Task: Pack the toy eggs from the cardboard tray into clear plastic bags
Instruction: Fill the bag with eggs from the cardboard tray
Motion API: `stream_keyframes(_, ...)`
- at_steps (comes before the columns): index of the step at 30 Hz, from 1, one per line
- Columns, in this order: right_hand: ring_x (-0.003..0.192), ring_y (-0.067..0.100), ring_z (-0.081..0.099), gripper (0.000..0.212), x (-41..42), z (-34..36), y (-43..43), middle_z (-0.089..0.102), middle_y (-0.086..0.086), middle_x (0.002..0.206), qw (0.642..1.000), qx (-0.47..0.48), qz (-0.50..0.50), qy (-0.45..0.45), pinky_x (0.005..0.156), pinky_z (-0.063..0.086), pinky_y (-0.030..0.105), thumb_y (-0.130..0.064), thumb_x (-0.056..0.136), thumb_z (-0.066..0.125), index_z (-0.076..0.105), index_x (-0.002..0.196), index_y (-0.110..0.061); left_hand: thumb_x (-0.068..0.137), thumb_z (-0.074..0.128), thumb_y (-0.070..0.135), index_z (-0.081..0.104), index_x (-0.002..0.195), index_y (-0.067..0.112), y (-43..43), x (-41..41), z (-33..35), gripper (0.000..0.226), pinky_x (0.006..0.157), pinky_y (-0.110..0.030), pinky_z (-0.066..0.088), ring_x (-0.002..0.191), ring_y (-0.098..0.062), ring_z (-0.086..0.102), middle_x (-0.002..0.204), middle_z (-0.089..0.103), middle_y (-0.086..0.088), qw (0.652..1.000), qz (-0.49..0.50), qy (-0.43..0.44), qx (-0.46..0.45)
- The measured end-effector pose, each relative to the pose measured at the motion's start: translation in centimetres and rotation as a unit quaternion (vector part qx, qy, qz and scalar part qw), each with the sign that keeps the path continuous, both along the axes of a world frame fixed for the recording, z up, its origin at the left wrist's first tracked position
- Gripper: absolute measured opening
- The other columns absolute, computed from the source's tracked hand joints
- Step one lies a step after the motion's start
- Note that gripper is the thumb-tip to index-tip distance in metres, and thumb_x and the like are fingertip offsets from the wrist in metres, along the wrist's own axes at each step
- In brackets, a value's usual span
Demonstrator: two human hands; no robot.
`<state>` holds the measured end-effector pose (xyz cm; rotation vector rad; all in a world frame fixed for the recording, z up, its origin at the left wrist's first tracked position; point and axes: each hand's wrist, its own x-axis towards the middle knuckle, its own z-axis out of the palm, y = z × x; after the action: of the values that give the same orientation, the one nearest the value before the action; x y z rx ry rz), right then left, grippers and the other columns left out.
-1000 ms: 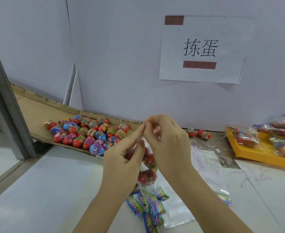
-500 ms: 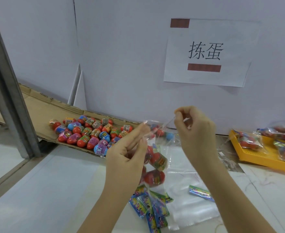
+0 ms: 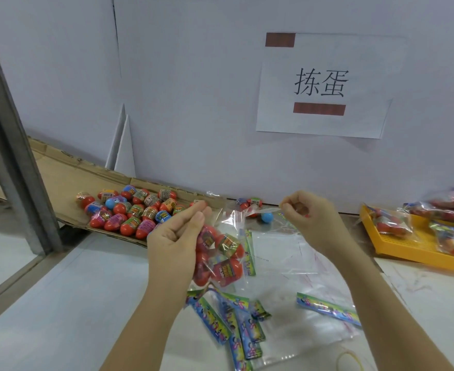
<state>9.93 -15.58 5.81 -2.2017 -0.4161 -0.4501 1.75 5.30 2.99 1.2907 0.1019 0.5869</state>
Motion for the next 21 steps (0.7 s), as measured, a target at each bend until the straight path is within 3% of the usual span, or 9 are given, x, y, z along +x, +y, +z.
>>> stream_keyframes(8, 0.064, 0.004, 0.054, 0.012, 1.2, -1.6, -0.9, 0.062, -0.011, 0.072, 0.996, 0.039, -0.074, -0.027, 0.056, 0.040, 0.009, -0.014, 0.091, 0.058, 0.064, 0.082, -0.019, 0.089, 0.065, 0.014, 0.075, 0.089, 0.035, 0.7, 0.1, 0.2, 0.023, 0.074, -0.028, 0.060, 0.085, -0.001, 0.071, 0.088, 0.076, 0.016, 1.000, 0.025, -0.007, -0.003)
stream_keyframes(11, 0.066, 0.007, 0.054, 0.009, 1.4, -2.8, -1.0, 0.061, -0.012, 0.073, 0.997, -0.035, -0.067, 0.027, 0.061, 0.044, 0.022, -0.019, 0.090, 0.060, 0.063, 0.082, -0.022, 0.086, 0.069, 0.021, 0.071, 0.107, 0.030, 0.5, 0.2, -0.2, 0.023, 0.087, -0.039, 0.058, 0.092, -0.002, 0.070, 0.092, 0.074, 0.021, 0.999, 0.039, 0.011, 0.009)
stream_keyframes(13, 0.068, 0.011, 0.056, 0.008, 1.3, -3.9, -0.9, 0.061, -0.011, 0.074, 0.992, -0.091, -0.061, 0.059, 0.064, 0.045, 0.028, -0.021, 0.090, 0.060, 0.062, 0.082, -0.021, 0.085, 0.069, 0.026, 0.071, 0.109, 0.028, 0.6, 0.3, -0.4, 0.023, 0.091, -0.044, 0.056, 0.092, -0.004, 0.071, 0.089, 0.074, 0.024, 0.998, 0.052, 0.029, 0.008)
stream_keyframes(15, 0.072, 0.017, 0.059, 0.010, 1.3, -4.6, -1.0, 0.064, -0.005, 0.076, 0.986, -0.126, -0.063, 0.088, 0.068, 0.048, 0.032, -0.020, 0.089, 0.058, 0.063, 0.081, -0.017, 0.087, 0.068, 0.030, 0.076, 0.093, 0.032, 0.8, 0.4, -0.5, 0.011, 0.088, -0.048, 0.056, 0.083, -0.011, 0.071, 0.078, 0.073, 0.019, 0.996, 0.072, 0.041, 0.009)
stream_keyframes(18, 0.087, 0.022, 0.064, 0.016, 1.3, -4.8, -1.6, 0.071, 0.003, 0.093, 0.955, -0.263, -0.052, 0.131, 0.080, 0.052, 0.039, -0.015, 0.089, 0.054, 0.070, 0.091, -0.012, 0.088, 0.067, 0.032, 0.077, 0.075, 0.040, 1.4, 0.4, -0.4, 0.018, 0.080, -0.044, 0.058, 0.078, -0.012, 0.071, 0.074, 0.073, 0.015, 0.996, 0.087, 0.033, -0.013)
stream_keyframes(21, 0.108, 0.018, 0.060, 0.034, 1.3, -3.8, -2.1, 0.064, 0.000, 0.124, 0.928, -0.326, -0.027, 0.177, 0.094, 0.048, 0.032, -0.009, 0.095, 0.049, 0.064, 0.124, -0.021, 0.086, 0.067, 0.034, 0.076, 0.069, 0.041, 1.5, 0.4, -0.3, 0.021, 0.071, -0.032, 0.060, 0.074, -0.008, 0.069, 0.071, 0.072, 0.013, 0.997, 0.072, 0.015, -0.035)
